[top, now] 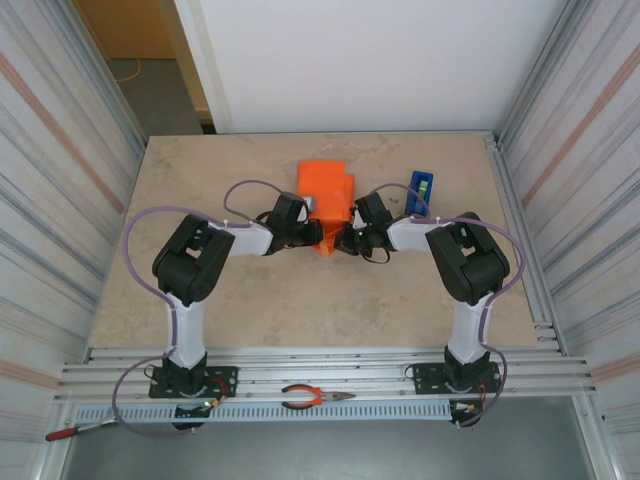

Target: Wrap the gift box in paper

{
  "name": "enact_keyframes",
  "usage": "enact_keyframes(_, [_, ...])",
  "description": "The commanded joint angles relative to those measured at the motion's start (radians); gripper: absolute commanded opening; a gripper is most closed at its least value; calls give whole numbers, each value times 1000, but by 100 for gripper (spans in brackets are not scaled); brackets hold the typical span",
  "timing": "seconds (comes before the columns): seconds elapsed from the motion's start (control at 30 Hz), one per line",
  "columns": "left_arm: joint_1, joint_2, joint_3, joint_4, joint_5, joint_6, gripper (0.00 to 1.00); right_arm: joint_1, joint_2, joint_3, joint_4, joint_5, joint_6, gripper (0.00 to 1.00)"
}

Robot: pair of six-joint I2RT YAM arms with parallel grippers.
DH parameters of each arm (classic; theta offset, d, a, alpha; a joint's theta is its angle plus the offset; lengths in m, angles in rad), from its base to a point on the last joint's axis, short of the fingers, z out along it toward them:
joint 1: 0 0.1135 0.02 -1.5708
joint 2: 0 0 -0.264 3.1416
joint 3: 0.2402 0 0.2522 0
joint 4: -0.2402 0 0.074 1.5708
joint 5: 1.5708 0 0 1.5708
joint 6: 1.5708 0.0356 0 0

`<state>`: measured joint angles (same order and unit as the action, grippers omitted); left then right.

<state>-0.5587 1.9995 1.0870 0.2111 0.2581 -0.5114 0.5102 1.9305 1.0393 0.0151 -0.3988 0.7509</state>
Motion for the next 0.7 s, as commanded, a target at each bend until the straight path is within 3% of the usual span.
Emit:
enact_keyframes(0.0, [-14, -12, 0, 20, -4, 33, 0, 16, 42, -28, -76, 11, -14, 0])
enact_keyframes(0.2, [23, -239, -157, 10, -1, 0, 0, 13, 40, -30, -78, 11, -18, 0])
enact_keyframes(0.37, [104, -358, -252, 6, 15, -40, 10, 0, 18, -24, -81, -12, -19, 0])
enact_keyframes(0.67, [217, -301, -54, -124, 95, 2, 38, -73, -178, 30, -182, -53, -57, 0])
